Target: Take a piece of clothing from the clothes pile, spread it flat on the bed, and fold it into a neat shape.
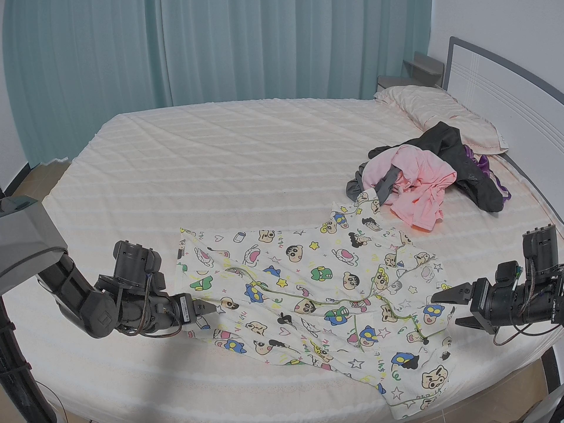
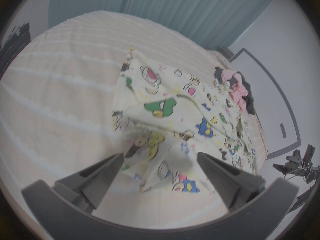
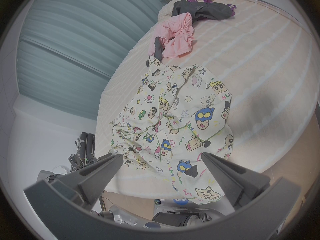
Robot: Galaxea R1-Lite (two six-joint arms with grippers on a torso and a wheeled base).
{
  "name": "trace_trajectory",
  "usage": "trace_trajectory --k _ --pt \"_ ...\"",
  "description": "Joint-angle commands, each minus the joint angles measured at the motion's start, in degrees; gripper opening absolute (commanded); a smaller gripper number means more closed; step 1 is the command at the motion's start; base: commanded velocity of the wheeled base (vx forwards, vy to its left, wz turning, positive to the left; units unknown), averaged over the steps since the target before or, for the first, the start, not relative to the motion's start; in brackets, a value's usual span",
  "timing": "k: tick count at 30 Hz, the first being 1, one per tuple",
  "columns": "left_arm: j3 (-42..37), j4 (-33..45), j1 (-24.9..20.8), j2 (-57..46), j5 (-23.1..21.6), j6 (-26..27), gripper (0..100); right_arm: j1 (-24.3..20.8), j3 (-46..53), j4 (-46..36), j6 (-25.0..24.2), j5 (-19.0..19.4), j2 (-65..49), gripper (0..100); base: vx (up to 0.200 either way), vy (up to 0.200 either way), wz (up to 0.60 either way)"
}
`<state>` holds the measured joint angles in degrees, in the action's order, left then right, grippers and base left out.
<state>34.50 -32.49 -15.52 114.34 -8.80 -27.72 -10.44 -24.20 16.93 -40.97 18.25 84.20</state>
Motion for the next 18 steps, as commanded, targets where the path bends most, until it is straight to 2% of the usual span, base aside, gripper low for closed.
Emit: trace_trajectory --k 1,14,15,18 --pt "0.6 4.5 0.1 -3.4 -0.5 0.1 100 0.0 -0.1 0.0 0.0 0.0 0.2 100 0.0 0.0 0.0" --pt "3.5 4.5 0.7 -1.4 -2.8 0.2 100 0.0 -0.1 0.0 0.0 0.0 0.2 100 0.0 0.0 0.0" --pt "3.6 4.5 0.4 -1.0 -2.8 0.2 0 0.0 -0.1 0.0 0.0 0.0 0.2 100 0.0 0.0 0.0" --pt "4.4 4.5 0.0 0.3 -2.6 0.2 0 0.0 0.0 0.0 0.0 0.1 0.3 100 0.0 0.0 0.0"
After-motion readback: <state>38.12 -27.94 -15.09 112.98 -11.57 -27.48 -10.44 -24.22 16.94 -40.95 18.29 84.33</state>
